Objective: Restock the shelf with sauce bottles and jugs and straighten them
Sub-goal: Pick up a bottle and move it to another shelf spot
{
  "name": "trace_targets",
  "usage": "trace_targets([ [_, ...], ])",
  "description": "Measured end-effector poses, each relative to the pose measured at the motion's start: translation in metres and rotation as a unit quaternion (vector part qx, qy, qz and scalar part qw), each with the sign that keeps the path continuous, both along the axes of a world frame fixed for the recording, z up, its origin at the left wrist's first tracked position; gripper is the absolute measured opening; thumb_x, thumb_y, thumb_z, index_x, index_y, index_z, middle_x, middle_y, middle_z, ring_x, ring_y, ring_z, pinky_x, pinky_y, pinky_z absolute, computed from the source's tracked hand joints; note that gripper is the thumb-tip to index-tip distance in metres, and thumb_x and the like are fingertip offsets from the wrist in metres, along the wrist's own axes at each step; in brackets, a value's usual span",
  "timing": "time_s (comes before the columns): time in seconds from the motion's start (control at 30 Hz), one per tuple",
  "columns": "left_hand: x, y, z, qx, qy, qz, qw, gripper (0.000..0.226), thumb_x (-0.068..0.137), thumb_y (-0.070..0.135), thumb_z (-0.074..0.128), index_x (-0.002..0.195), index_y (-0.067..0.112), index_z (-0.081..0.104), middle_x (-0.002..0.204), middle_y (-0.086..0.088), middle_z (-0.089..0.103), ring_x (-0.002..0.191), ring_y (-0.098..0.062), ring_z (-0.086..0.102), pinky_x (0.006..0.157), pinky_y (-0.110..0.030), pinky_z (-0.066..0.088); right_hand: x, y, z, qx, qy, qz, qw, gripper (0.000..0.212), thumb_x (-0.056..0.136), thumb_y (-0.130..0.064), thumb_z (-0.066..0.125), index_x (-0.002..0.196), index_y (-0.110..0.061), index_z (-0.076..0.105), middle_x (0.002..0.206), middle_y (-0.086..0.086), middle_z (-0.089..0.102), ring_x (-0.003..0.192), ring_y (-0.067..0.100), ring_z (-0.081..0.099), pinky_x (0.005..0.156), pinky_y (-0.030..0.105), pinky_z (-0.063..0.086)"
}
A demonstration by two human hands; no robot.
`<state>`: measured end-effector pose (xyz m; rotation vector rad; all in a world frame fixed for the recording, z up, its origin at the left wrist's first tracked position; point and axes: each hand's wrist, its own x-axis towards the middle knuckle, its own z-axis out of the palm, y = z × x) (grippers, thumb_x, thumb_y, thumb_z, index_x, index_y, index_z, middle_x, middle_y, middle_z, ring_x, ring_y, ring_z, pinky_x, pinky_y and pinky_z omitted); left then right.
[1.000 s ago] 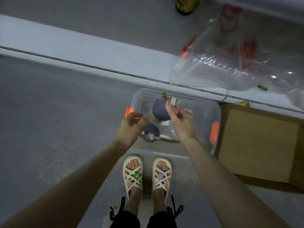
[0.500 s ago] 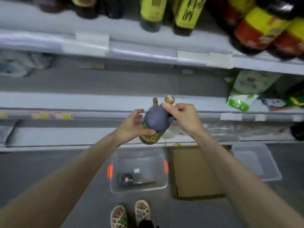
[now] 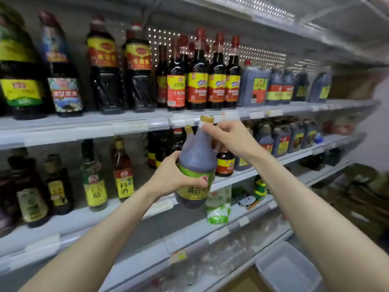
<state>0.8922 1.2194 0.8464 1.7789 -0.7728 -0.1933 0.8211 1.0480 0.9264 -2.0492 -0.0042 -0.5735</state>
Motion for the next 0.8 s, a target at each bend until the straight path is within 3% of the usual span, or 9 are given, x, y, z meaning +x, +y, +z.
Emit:
trace_targets([
  [0.07,-0.015,-0.034,0.027,-0.009,-0.03,-0.01,0.999,0.081,0.036,0.04,0.095,0.106,0.029,0.055,0.108,0.008,0.068,0.098,-0.009,0.066,0.084,-0.037,0.056,-0.023,-0.03,0.025,0.005,-0.023,-0.011,1.0,0.045,0.085,-0.04,0.069,0.075,0.001,0.056,0.064,0.013,0.064,0.054,0.016,0.062,0.057,0.029,0.046],
  [0.13,-0.031,-0.072,0.046,-0.033,-0.041,-0.023,0.998,0.071,0.043,0.032,0.096,0.1,0.032,0.055,0.105,0.008,0.069,0.094,-0.009,0.068,0.081,-0.035,0.057,-0.048,-0.064,0.04,0.005,-0.043,-0.016,0.999,0.034,0.084,-0.035,0.072,0.076,-0.009,0.052,0.06,-0.006,0.065,0.056,0.012,0.062,0.057,0.028,0.046],
  [0.23,-0.059,-0.136,0.066,-0.057,-0.052,-0.037,0.996,0.076,0.04,0.036,0.096,0.106,0.028,0.059,0.102,0.008,0.071,0.092,-0.009,0.069,0.08,-0.034,0.058,-0.081,-0.122,0.051,0.026,-0.073,-0.022,0.997,0.026,0.085,-0.027,0.072,0.084,-0.006,0.056,0.059,-0.018,0.064,0.056,0.001,0.06,0.055,0.022,0.047],
  [0.33,-0.082,-0.202,0.078,-0.073,-0.058,-0.049,0.994,0.09,0.033,0.046,0.094,0.114,0.024,0.061,0.103,0.007,0.072,0.093,-0.009,0.069,0.082,-0.038,0.058,-0.111,-0.18,0.062,0.047,-0.096,-0.028,0.994,0.041,0.087,-0.029,0.07,0.104,0.006,0.058,0.069,-0.014,0.068,0.062,-0.001,0.062,0.055,0.02,0.048],
  [0.43,-0.102,-0.268,0.087,-0.09,-0.055,-0.053,0.993,0.094,0.032,0.047,0.094,0.116,0.022,0.062,0.103,0.007,0.073,0.093,-0.009,0.07,0.083,-0.039,0.058,-0.135,-0.237,0.067,0.064,-0.088,-0.025,0.994,0.023,0.089,-0.031,0.067,0.104,-0.014,0.064,0.096,0.004,0.073,0.087,0.009,0.07,0.069,0.026,0.056],
  [0.5,-0.114,-0.308,0.093,-0.092,-0.06,-0.063,0.992,0.09,0.033,0.046,0.094,0.114,0.023,0.063,0.102,0.008,0.073,0.093,-0.008,0.069,0.083,-0.038,0.058,-0.148,-0.274,0.066,0.094,-0.091,-0.017,0.991,0.012,0.091,-0.029,0.064,0.099,-0.021,0.065,0.095,-0.001,0.074,0.089,0.007,0.07,0.07,0.024,0.056],
  [0.6,-0.125,-0.368,0.108,-0.091,-0.065,-0.083,0.99,0.085,0.036,0.043,0.094,0.113,0.025,0.063,0.101,0.008,0.073,0.094,-0.008,0.069,0.084,-0.038,0.058,-0.16,-0.331,0.073,0.121,-0.102,-0.039,0.987,0.018,0.089,-0.032,0.065,0.1,-0.018,0.066,0.102,0.0,0.074,0.099,0.015,0.069,0.089,0.041,0.055],
  [0.8,-0.123,-0.485,0.122,-0.085,-0.073,-0.132,0.985,0.075,0.046,0.03,0.094,0.114,0.024,0.062,0.104,0.005,0.073,0.096,-0.01,0.069,0.087,-0.04,0.057,-0.164,-0.442,0.082,0.123,-0.125,-0.076,0.982,0.031,0.087,-0.036,0.067,0.104,-0.01,0.066,0.103,0.005,0.073,0.101,0.021,0.068,0.094,0.051,0.052],
])
